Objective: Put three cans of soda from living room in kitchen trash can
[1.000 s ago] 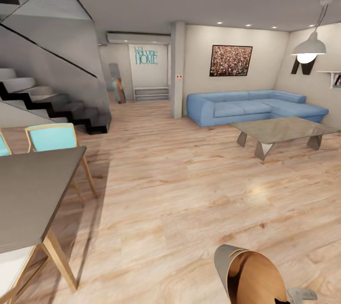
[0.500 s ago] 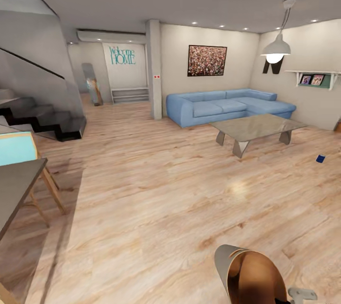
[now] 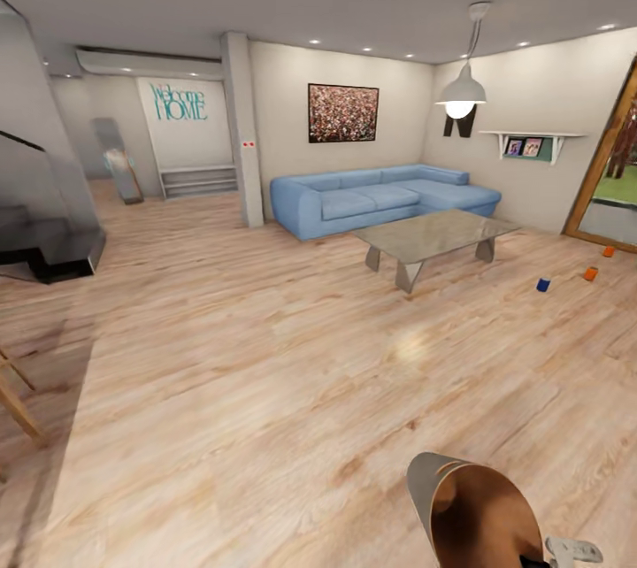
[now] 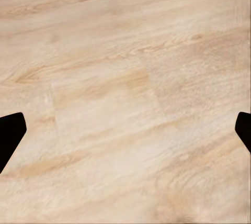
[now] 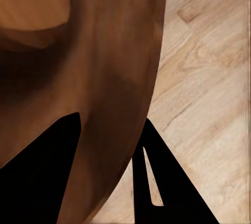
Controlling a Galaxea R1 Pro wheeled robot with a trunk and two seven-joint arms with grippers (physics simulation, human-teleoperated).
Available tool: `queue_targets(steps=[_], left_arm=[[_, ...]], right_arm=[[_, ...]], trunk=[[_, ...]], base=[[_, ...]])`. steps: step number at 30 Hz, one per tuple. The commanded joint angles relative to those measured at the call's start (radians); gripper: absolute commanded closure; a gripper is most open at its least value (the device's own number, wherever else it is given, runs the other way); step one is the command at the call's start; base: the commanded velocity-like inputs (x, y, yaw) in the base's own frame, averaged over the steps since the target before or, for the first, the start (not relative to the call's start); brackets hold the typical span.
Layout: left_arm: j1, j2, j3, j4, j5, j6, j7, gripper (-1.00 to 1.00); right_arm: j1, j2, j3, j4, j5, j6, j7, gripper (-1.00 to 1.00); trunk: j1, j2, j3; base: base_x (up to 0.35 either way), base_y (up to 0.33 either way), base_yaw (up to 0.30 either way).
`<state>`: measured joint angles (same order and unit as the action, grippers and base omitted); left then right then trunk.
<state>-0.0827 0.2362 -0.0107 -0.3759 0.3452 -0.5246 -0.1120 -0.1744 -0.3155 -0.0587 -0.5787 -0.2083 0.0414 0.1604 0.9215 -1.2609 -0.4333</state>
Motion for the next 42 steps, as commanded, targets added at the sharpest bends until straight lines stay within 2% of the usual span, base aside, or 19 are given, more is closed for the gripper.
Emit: queue_targets(steps=[1,42], left_arm=[[0.000,0.000,0.000,0.000,0.000,0.000,0.000,-1.00],[0.001,0.001,0.000,0.000,0.000,0.000,0.000,-1.00]], right_arm=[[0.000,0.000,-0.001,-0.002,-0.003,0.000,0.001,1.00],[0.000,0.001,-0.007,-0.002,-0.003,0.000,0.001,1.00]], trunk=[[0.000,0.000,0.000],[0.000,0.000,0.000]], base=[[0.259,-0.178,-0.250],[0.266,-0.167,-0.245]])
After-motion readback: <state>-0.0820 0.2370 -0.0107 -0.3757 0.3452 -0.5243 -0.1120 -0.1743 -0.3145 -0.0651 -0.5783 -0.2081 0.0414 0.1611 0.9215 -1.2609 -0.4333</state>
